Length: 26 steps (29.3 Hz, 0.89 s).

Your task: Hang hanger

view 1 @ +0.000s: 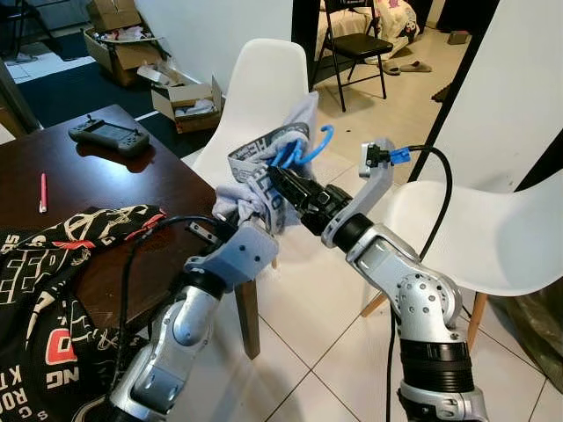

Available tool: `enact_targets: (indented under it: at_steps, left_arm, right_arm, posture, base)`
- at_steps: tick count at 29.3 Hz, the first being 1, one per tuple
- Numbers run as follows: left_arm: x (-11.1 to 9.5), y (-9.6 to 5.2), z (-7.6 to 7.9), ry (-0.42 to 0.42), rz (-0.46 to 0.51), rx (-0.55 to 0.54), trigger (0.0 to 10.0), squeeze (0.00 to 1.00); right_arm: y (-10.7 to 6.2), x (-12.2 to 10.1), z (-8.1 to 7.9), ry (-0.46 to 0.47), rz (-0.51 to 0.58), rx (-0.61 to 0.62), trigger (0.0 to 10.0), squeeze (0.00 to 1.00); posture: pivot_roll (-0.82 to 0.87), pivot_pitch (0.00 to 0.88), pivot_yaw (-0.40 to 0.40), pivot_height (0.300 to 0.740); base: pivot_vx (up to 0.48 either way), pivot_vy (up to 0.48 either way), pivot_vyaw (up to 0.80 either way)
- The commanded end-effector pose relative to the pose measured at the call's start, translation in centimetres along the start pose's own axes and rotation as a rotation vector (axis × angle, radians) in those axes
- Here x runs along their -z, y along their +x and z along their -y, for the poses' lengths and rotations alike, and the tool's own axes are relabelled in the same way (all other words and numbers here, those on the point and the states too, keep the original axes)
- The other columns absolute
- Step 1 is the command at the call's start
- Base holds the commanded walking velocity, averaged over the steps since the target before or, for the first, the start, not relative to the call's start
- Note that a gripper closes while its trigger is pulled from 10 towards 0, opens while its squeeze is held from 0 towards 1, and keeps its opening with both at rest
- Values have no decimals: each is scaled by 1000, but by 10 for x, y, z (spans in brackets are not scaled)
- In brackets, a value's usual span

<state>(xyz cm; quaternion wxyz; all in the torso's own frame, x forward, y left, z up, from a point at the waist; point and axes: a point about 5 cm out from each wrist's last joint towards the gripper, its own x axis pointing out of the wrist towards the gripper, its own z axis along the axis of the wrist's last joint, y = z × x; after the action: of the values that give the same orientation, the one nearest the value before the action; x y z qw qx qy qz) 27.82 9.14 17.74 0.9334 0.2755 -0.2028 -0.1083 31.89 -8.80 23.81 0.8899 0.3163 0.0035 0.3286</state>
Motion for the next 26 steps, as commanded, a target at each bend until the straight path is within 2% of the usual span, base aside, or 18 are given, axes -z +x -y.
enact_targets:
  at_steps: [1, 7, 8, 9, 10, 17, 26]
  left_arm:
    - [2, -2, 6, -9, -4, 25, 10000, 0]
    - [-4, -2, 11, -10, 17, 49, 10000, 0]
    - [-5, -3, 12, -10, 21, 53, 10000, 0]
    - [-5, -3, 12, -9, 23, 56, 10000, 0]
    - [-7, -3, 13, -9, 26, 57, 10000, 0]
    - [-8, -3, 11, -5, 33, 49, 10000, 0]
    - [-7, 2, 0, 36, 22, -27, 10000, 0]
  right_arm:
    - [1, -1, -3, 3, 8, -19, 10000, 0]
    - [2, -3, 0, 1, 28, 16, 10000, 0]
    - [2, -4, 1, 5, 36, 29, 7451, 0]
    - [3, -4, 2, 7, 41, 38, 7451, 0]
    - [3, -4, 5, 3, 41, 54, 0, 0]
    - [3, -5, 8, -4, 51, 93, 0, 0]
    - [3, -2, 10, -6, 40, 120, 0, 0]
  posture:
    - [42, 108, 13, 740]
    - [43, 108, 13, 740]
    - [43, 109, 14, 740]
    - [43, 109, 14, 740]
    - [47, 113, 14, 740]
    - [46, 115, 13, 740]
    - [42, 118, 14, 740]
  base:
    - [0, 0, 0]
    - [0, 0, 0]
    - [0, 0, 0]
    - [0, 0, 0]
    - [0, 0, 0]
    - [0, 0, 0]
    - [0, 0, 0]
